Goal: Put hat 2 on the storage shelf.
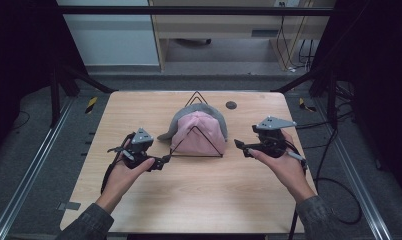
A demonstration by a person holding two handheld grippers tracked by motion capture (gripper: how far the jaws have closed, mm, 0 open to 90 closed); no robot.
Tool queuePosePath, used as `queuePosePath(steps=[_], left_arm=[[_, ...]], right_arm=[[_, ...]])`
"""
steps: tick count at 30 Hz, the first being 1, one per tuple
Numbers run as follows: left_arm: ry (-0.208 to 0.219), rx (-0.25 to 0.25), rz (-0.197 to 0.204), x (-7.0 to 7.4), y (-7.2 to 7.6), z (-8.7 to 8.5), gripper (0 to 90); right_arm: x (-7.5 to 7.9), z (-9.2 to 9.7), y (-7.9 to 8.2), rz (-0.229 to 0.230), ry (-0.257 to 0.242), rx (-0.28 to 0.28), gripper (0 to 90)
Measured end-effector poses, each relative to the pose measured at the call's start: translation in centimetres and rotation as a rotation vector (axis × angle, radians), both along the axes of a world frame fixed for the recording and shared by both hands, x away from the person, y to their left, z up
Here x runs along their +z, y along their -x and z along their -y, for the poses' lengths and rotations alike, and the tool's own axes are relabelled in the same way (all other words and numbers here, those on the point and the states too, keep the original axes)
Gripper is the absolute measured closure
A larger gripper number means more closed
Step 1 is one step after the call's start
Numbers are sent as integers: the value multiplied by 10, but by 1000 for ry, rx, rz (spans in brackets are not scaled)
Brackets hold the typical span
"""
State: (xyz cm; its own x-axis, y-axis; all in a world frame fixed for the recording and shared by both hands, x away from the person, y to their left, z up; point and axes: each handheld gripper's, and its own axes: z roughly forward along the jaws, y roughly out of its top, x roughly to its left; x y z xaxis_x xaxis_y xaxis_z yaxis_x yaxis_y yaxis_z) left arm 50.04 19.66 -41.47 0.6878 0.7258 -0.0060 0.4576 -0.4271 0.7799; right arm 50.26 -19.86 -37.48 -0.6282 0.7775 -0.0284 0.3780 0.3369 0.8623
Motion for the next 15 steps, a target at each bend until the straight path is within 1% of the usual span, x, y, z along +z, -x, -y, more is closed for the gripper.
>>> queuePosePath(steps=[1,3,4,8,13,15], left_arm=[[-2,-6,-7,-2,2,0,86],[-33,-16,-13,-6,5,-2,73],[-49,-18,-14,-8,6,-3,71],[-49,-27,-35,-18,11,-8,62],[-77,-34,-66,-30,16,-15,62],[-92,-38,-78,-34,17,-17,62]], right_arm=[[-4,1,1,-8,6,-3,174],[-12,4,2,-31,10,-18,179],[-15,5,3,-36,16,-25,175],[-31,6,7,-58,27,-33,150],[-50,5,11,-96,52,-25,127],[-57,4,12,-120,52,-22,117]])
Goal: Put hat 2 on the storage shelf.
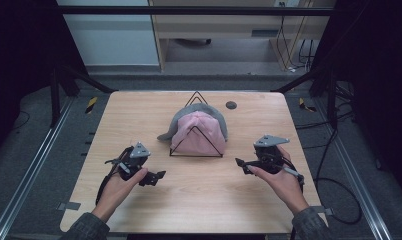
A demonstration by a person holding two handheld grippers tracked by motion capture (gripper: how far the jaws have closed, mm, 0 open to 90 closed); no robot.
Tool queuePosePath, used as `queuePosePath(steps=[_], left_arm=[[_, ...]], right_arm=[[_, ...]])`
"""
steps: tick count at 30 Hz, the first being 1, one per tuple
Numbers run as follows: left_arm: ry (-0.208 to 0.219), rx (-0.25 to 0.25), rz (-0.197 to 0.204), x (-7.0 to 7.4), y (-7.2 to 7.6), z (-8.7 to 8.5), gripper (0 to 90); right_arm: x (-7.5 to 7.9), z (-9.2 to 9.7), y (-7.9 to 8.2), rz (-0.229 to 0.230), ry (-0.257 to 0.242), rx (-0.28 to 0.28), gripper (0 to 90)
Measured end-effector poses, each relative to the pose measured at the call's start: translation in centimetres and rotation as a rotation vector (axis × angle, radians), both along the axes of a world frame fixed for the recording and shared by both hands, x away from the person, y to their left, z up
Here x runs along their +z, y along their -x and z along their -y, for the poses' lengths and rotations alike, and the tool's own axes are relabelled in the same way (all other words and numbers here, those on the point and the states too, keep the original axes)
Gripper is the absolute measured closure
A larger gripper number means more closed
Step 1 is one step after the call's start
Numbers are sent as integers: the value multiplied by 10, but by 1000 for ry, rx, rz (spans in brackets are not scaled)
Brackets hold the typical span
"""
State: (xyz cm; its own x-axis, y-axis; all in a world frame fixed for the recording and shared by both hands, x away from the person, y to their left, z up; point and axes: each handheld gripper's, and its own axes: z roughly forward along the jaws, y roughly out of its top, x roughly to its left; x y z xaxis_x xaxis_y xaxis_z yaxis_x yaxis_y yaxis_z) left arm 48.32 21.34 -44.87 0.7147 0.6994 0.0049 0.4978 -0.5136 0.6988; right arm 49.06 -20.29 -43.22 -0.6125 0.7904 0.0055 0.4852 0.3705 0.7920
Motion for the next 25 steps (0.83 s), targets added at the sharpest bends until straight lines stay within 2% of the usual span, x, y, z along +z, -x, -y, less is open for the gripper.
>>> queuePosePath(steps=[8,13,19,22,24,25], left_arm=[[-23,7,-49,-12,2,-8,62],[-36,14,-72,-20,1,-11,61],[-36,6,-121,-30,-3,-12,59],[-25,-1,-160,-35,-4,-13,59],[-26,-3,-176,-38,-4,-14,59],[-28,-8,-182,-39,-4,-14,60]], right_arm=[[-24,-3,2,-82,28,13,88],[-36,-2,1,-114,24,1,86],[-54,-2,0,-156,41,-8,87],[-62,-4,-1,-179,78,1,83],[-66,-5,-1,-204,83,8,72],[-68,-5,-1,-196,91,6,72]])
